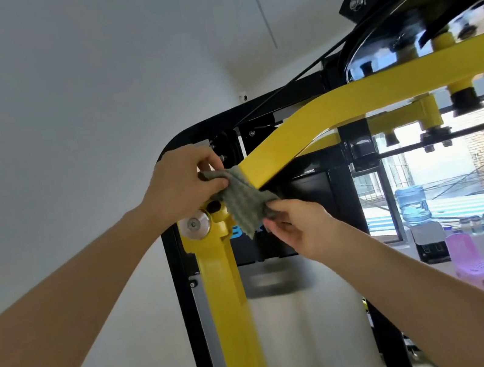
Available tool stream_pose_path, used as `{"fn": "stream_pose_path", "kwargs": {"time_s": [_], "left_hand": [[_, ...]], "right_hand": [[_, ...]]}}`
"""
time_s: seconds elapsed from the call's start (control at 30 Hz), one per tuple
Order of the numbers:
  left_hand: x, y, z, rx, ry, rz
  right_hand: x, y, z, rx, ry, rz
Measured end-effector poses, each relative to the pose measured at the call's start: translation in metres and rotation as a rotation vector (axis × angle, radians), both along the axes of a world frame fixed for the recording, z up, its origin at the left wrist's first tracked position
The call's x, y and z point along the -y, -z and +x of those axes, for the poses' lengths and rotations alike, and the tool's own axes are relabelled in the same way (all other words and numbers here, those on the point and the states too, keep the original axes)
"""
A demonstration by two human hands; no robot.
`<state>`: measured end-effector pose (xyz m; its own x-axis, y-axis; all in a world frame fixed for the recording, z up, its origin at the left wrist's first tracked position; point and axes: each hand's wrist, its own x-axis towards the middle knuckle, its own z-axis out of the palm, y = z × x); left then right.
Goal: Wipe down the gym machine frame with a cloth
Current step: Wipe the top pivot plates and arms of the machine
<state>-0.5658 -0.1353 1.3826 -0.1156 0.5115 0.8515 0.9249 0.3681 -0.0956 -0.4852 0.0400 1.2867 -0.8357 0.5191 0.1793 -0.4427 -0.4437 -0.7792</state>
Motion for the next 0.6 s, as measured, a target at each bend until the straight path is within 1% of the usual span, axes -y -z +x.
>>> {"fn": "stream_pose_path", "kwargs": {"time_s": [0.07, 0.13, 0.23, 0.37, 0.47, 0.6], "left_hand": [[-0.003, 0.006, 0.001, 0.009, -0.009, 0.056], [-0.006, 0.01, 0.002, 0.023, -0.011, 0.086], [-0.007, 0.014, 0.005, 0.059, 0.003, 0.077], [-0.005, 0.02, 0.007, 0.034, 0.057, 0.05], [-0.003, 0.025, 0.005, -0.03, 0.065, 0.024], [-0.006, 0.024, 0.0, -0.07, 0.006, 0.075]], "right_hand": [[0.006, -0.006, -0.002, -0.131, -0.135, -0.139], [0.013, -0.007, -0.003, -0.217, -0.174, -0.176], [0.02, 0.0, -0.002, -0.285, -0.18, -0.15], [0.024, 0.012, 0.001, -0.391, -0.212, -0.053], [0.03, 0.013, 0.0, -0.416, -0.185, -0.091], [0.03, 0.007, -0.001, -0.399, -0.187, -0.206]]}}
